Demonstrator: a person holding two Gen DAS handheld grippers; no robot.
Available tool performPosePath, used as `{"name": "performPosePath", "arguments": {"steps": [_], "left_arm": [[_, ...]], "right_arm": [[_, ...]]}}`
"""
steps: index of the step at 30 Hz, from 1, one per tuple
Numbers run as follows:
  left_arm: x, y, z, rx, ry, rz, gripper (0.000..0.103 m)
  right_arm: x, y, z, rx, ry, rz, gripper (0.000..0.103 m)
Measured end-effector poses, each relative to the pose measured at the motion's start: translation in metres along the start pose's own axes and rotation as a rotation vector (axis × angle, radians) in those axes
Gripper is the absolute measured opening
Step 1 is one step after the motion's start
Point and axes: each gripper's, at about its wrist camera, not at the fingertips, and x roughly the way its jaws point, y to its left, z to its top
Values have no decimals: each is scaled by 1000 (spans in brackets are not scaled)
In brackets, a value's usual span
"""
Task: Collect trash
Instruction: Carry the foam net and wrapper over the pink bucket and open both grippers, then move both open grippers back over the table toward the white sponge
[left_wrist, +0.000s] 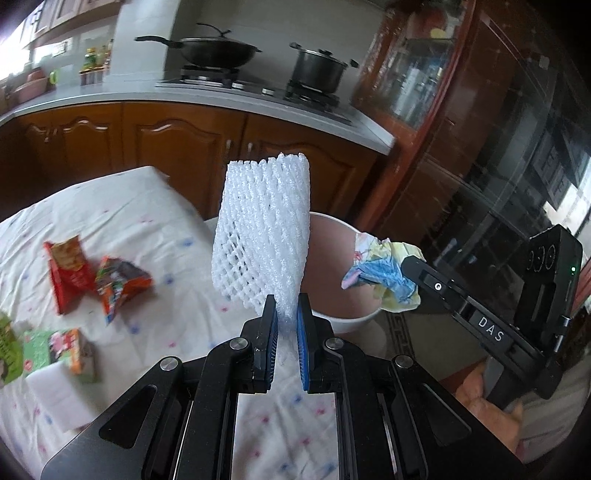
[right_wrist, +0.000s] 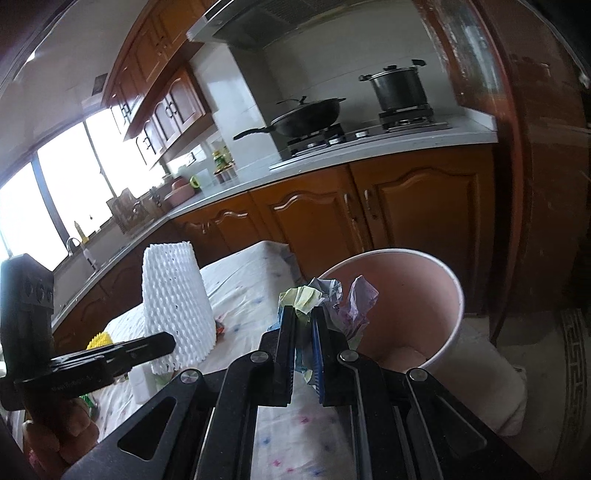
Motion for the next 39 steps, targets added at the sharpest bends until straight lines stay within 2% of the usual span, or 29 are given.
{"name": "performPosePath", "arguments": {"steps": [14,27,28,30,32,33,35,39], "left_arm": [[74,-37,27,47,118,-69,9],[118,-43,27,37,217,-66,10],[120,-42,27,34,222,-64,14],[122,-41,28,26,229,-68,23],[122,-40,28,24,226,-65,37],[121,-39,28,23,224,-62,40],[120,-38,27,25,218,-60,40],[114,-36,24,27,208,-56,40]], "right_arm": [[14,-45,21,72,-13,-16,8],[42,-67,23,98,46,-11,9],[44,-69,23,104,49,-6,13],[47,-72,25,116,53,-1,14],[49,-76,25,130,55,0,21],[49,-77,26,133,52,-2,23],[48,-80,26,143,45,0,34],[47,-82,26,154,38,1,45]]}}
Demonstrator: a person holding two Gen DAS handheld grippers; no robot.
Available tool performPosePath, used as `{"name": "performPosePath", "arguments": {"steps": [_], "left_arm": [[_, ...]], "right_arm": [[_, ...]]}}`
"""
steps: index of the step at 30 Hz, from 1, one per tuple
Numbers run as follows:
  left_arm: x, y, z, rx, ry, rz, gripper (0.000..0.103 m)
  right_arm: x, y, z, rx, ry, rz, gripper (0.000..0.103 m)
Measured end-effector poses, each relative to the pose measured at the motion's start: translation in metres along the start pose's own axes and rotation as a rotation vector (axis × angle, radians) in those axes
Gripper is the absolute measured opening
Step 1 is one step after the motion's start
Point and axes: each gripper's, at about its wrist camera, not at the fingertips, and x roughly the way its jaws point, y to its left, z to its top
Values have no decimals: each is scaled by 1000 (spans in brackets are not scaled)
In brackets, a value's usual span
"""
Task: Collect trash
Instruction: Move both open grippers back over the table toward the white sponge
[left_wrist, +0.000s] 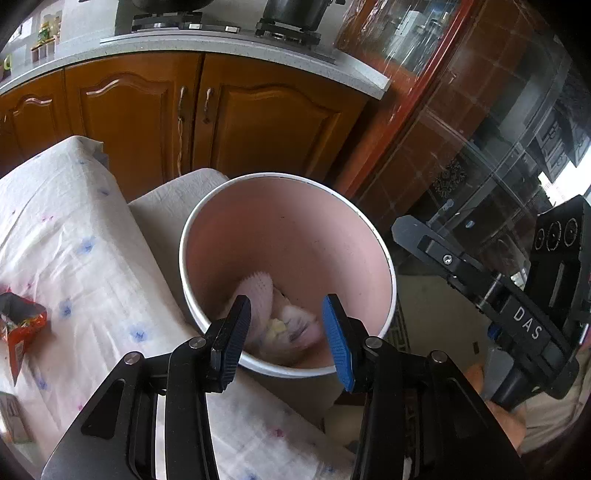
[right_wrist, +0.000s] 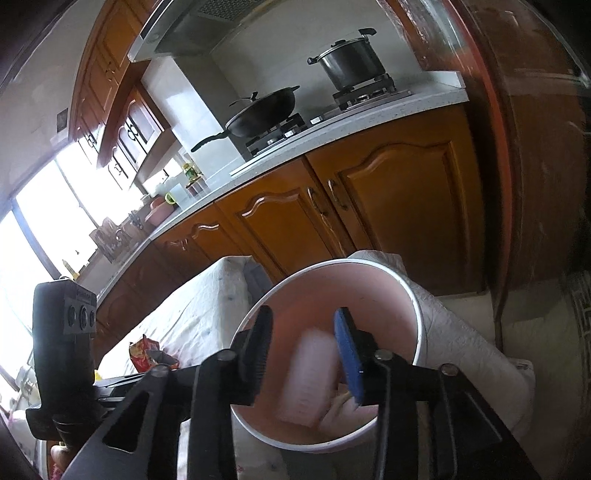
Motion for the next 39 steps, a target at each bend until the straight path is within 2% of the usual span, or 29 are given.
{"name": "performPosePath", "arguments": {"steps": [4,8,11,16,26,31,39], "left_arm": [[-8,3,-6,-4,-17,12,42],[-21,10,-16,-26,-34,11,44],[-32,17,-26,-51,-51,18,47],[-53,29,-41,-83,-94,64,47],[-97,65,-80,-161,-177,127,61],[-118,83,-99,-202,-205,162,66],[-148,120,-135,-284,-241,226,68]], "right_arm": [[-4,0,0,8,-5,0,55],[-9,5,-4,1,-11,12,76],[-11,10,-9,-6,-12,25,83],[-14,21,-18,-17,-2,40,87],[-18,51,-38,-56,14,63,100],[-18,69,-46,-84,28,75,101],[-15,99,-62,-128,52,101,102]]}}
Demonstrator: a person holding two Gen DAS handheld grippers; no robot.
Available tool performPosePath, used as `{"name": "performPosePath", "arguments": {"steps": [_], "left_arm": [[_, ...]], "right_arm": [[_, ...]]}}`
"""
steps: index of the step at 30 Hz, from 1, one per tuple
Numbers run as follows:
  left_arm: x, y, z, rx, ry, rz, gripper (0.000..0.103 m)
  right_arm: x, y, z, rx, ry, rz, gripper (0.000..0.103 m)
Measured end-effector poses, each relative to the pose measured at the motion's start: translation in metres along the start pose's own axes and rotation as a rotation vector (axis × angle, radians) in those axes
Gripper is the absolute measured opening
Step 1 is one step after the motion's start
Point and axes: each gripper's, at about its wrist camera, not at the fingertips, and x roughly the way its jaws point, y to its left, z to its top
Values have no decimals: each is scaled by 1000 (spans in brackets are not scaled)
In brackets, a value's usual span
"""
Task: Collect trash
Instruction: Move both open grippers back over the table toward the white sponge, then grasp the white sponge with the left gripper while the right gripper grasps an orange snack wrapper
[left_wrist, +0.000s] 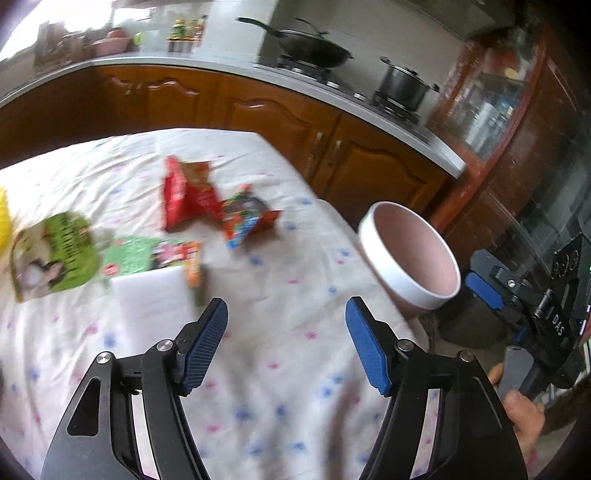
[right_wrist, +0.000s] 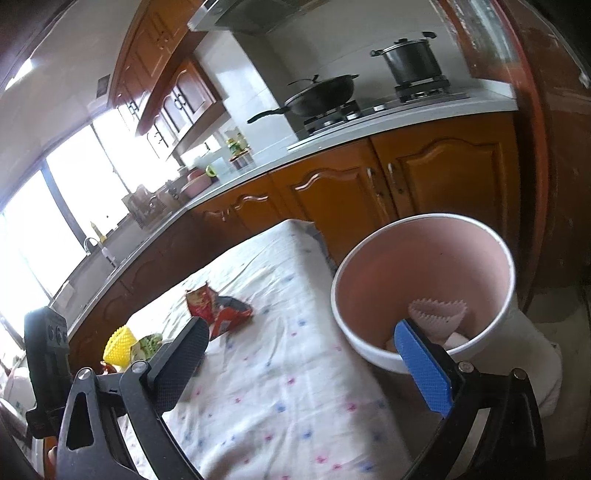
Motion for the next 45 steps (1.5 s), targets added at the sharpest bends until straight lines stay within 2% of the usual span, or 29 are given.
{"name": "performPosePath", "arguments": {"steps": [6,13,23,34,37,39,41,45], "left_arm": [[-15,34,-9,-57,-17,41,68],[-24,53,-16,-85,-24,56,68],[-22,71,-18,-124,-16,65,72],[-1,76,-15,-125,31,81,73],[5,77,-12,-126,41,78,73],[9,78,-10,-124,51,78,73],[12,78,-9,-116,56,86,73],[18,78,-6,-103,58,109,73]], "right_arm": [[8,21,-9,-28,24,24,102],[14,44,-17,-64,47,48,102],[25,66,-24,-99,69,68,101],[54,91,-20,-168,106,95,100],[68,98,-18,-191,123,101,93],[83,102,-15,-202,154,107,84],[98,105,-14,-207,188,116,66],[126,108,-9,-212,227,122,52]]}}
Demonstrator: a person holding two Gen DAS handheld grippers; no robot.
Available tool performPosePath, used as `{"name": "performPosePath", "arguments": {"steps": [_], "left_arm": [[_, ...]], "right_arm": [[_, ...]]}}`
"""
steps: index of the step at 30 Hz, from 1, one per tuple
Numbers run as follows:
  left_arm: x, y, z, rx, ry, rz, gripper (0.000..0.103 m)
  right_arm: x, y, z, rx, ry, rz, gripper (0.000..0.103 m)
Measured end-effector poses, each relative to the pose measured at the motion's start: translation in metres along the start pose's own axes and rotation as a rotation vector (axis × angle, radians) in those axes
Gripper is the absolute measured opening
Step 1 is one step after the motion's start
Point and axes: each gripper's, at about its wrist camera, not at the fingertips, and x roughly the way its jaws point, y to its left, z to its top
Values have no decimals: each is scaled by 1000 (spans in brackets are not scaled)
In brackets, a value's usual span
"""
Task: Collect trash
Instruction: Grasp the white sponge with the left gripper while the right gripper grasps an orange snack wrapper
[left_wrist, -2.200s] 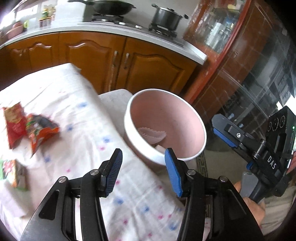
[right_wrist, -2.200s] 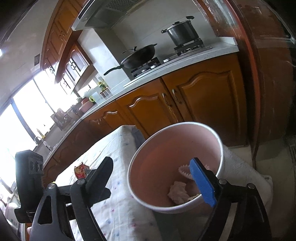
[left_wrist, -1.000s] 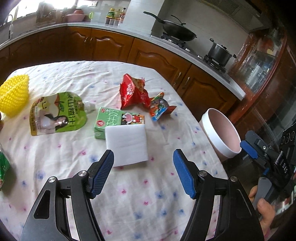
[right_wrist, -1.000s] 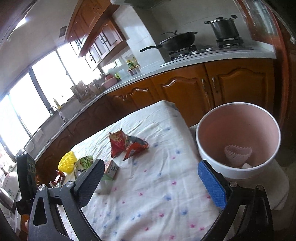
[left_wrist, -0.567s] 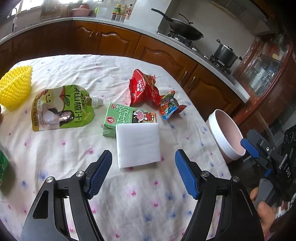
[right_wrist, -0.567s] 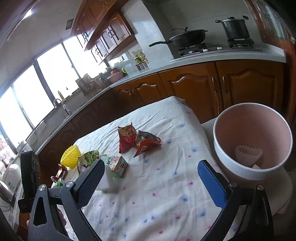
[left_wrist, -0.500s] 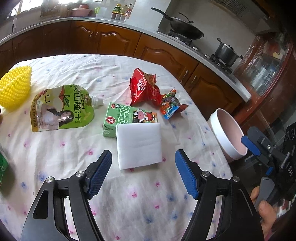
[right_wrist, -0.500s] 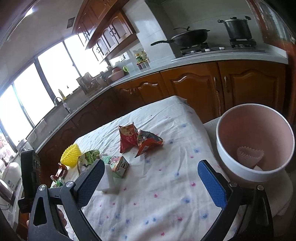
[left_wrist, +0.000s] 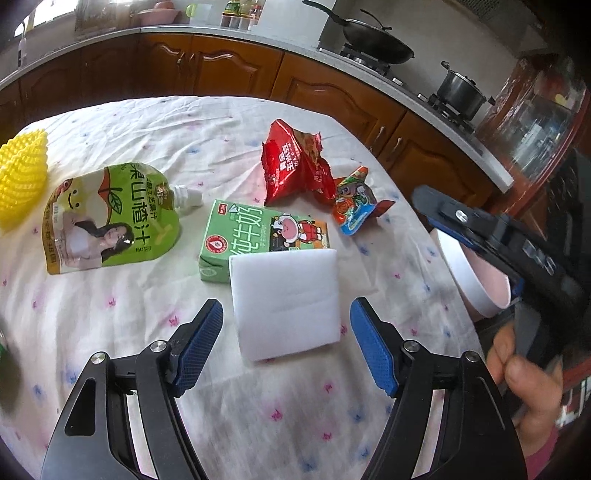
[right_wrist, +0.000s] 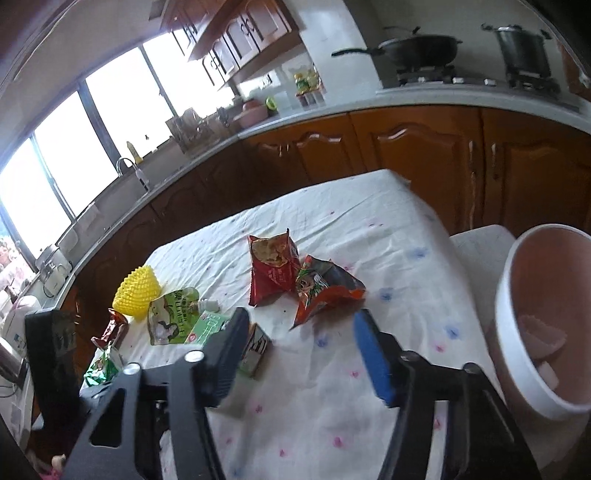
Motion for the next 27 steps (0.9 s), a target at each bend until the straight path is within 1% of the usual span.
{"name": "performPosePath", "arguments": {"steps": [2,4,6,7,10,12,14,15,17,27], "left_arm": [[3,1,1,10,5,13,73],[6,3,2,13,8,17,71],[9,4,2,17,14,13,59],[11,4,2,22,22,11,56],[11,2,1,43,12,20,54],[10,1,1,51,8,18,52],[8,2,1,52,7,9,50],[7,2,1,49,5,2,50],[2,2,1,46,-8,-14,49],[-29,-11,6,63,-67,-84,49]], "right_arm": [[12,0,7,-6,14,1,47],[20,2,11,-19,18,4,47],[30,4,17,-36,22,1,47],[34,5,20,-43,26,-1,47],[52,5,25,-63,51,-16,42],[64,2,25,-66,78,-22,33],[74,-1,22,-69,108,-25,8],[74,-1,20,-69,109,-24,3],[68,-1,18,-71,95,-20,0],[8,4,5,-50,20,23,0]]}}
